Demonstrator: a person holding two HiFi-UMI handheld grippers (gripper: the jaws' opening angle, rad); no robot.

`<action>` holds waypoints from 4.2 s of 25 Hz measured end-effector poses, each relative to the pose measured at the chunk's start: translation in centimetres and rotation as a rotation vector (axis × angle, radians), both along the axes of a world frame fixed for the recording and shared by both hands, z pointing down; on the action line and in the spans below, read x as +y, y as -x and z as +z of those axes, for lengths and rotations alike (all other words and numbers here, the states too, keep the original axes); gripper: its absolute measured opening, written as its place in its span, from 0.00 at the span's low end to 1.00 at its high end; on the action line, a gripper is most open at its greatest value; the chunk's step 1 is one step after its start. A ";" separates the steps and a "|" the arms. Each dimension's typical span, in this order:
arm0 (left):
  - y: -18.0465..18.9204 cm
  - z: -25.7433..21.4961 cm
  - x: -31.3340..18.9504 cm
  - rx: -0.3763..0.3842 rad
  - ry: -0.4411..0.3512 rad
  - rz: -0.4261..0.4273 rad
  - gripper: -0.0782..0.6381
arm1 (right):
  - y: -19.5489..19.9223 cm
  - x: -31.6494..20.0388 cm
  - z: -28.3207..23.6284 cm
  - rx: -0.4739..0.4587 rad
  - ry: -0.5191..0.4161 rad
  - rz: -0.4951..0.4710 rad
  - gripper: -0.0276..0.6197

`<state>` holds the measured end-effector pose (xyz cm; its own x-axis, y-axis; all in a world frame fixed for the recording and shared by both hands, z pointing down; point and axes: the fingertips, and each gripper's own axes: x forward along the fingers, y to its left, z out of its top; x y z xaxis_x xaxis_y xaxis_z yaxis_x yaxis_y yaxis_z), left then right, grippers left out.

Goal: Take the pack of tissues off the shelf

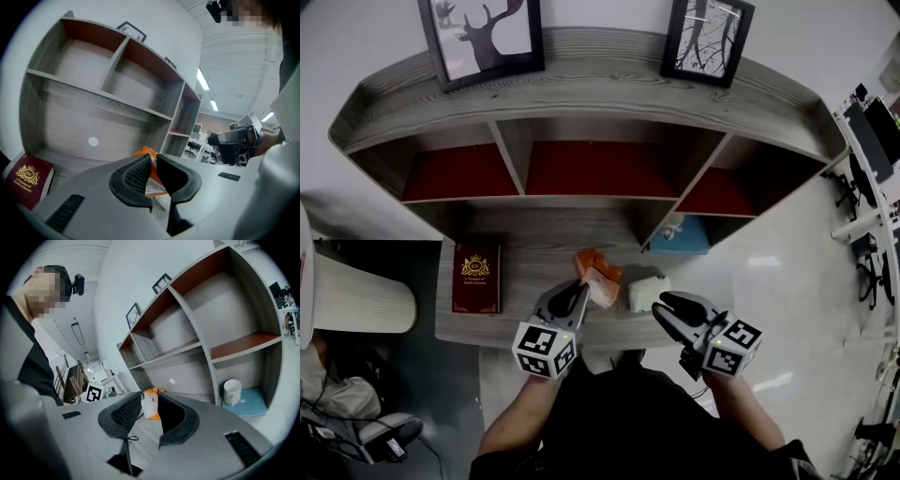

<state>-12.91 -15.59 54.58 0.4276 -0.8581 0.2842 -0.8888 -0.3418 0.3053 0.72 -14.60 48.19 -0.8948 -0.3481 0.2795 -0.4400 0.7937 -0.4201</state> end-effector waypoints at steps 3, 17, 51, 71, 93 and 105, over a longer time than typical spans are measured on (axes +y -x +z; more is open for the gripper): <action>-0.2 1.7 -0.4 0.021 0.018 0.000 0.18 | -0.1 0.1 0.2 0.008 0.005 0.001 0.21; 0.9 8.3 0.8 -0.012 0.127 -0.017 0.18 | 0.4 1.1 0.4 0.015 0.014 -0.023 0.21; 9.1 13.3 5.4 -0.153 0.223 0.014 0.36 | 9.2 6.8 0.9 -0.020 0.014 -0.016 0.21; 10.1 3.4 3.8 -0.099 0.102 -0.008 0.36 | 10.4 2.9 -1.3 -0.078 -0.036 -0.045 0.21; 2.5 -13.7 2.9 -0.087 -0.082 -0.007 0.25 | 4.7 1.2 -10.9 -0.231 -0.201 -0.239 0.13; 0.9 -18.4 2.8 -0.152 -0.255 -0.001 0.22 | 1.4 -0.4 -13.1 -0.266 -0.249 -0.166 0.07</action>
<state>-13.80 -12.79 36.20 0.3952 -0.9106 0.1206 -0.9184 -0.3890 0.0728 -0.72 -14.95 35.12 -0.9744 -0.2203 -0.0445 -0.1987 0.9367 -0.2882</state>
